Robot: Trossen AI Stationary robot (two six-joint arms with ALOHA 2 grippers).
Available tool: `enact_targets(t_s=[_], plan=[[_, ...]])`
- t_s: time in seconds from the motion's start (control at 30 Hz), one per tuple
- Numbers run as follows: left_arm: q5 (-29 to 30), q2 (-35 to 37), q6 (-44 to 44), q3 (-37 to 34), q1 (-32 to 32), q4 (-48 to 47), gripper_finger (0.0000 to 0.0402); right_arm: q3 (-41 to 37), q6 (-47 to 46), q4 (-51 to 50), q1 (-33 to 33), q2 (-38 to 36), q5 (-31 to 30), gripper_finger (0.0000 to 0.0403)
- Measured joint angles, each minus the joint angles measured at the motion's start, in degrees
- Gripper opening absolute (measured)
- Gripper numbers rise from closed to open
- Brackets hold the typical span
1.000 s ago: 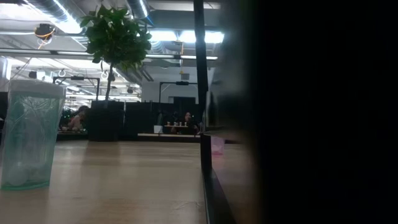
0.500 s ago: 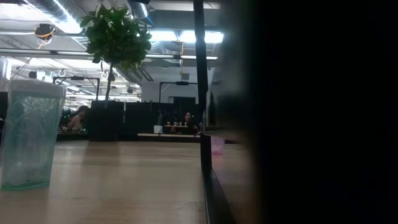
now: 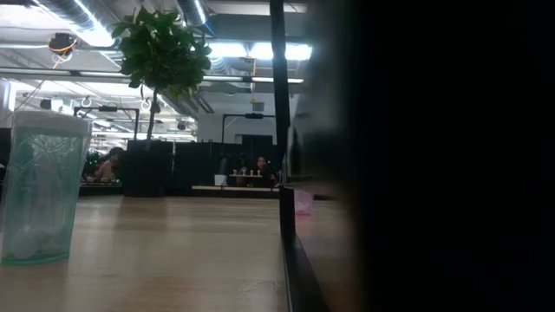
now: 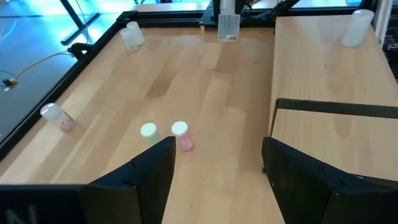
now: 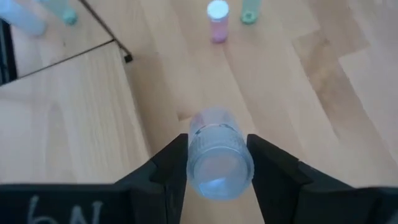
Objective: Pick and place medicine bottles onto shelf by color
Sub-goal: Put the bottom transparent pill bottle on the shelf
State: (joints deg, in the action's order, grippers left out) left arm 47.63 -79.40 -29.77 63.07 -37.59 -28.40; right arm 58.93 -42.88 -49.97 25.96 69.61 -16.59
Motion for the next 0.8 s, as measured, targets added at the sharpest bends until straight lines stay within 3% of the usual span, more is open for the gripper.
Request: enact_targets(t_s=[0.47, 0.8], plan=[[-1.07, 0.00, 0.28, 0.00, -1.92, 0.15, 0.0232, 16.37, 9.03, -12.02, 1.90, 14.29, 3.75, 0.0152], [-1.07, 0.00, 0.34, 0.00, -4.36, 0.80, 0.0232, 18.65, 11.67, -12.99, 2.82, 18.06, 5.25, 0.0152]])
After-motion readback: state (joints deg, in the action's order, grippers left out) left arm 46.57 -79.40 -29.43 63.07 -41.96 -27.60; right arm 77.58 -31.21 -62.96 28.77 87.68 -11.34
